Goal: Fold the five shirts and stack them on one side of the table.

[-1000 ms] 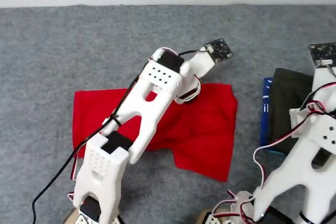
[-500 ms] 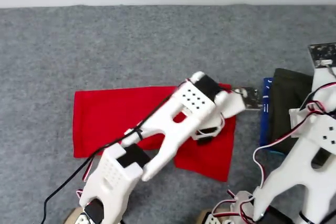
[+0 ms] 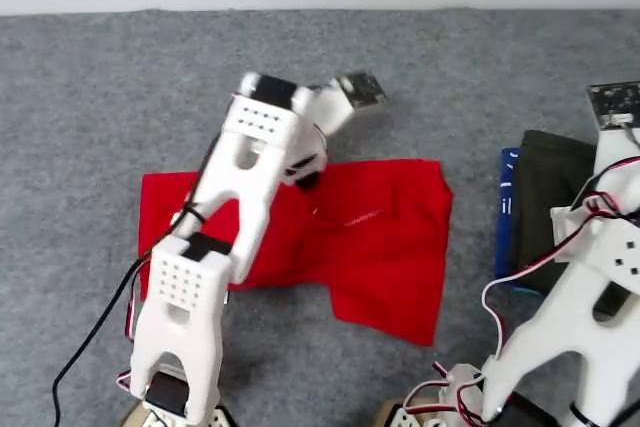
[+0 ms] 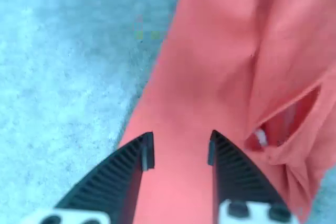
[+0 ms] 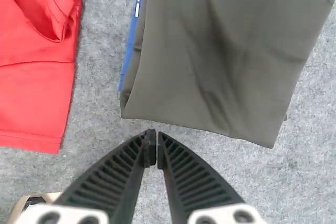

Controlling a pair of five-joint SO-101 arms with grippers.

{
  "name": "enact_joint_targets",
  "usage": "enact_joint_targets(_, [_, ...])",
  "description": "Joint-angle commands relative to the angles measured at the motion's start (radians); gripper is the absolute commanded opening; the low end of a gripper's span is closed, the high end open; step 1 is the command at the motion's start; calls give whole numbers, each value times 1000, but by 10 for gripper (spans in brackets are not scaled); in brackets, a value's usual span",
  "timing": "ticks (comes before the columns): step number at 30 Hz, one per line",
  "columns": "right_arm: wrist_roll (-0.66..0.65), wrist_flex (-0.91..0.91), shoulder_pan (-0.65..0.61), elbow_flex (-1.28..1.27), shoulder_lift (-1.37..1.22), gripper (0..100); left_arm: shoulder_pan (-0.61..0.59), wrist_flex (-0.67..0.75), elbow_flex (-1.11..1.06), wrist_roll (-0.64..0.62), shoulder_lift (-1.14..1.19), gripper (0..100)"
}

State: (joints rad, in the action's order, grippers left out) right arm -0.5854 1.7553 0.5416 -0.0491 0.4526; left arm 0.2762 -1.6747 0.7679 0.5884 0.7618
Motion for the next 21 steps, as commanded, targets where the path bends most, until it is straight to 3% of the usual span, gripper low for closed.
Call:
enact_joint_targets(1, [12,39,4,6,30,15,0,-78,142,9,14,177])
enact_joint_targets(12, [12,39,4,6,30,15,235,-83,150,-91,21,177])
enact_joint_targets(21, [12,39,4,6,27,15,311,-75,76,-26,81,177])
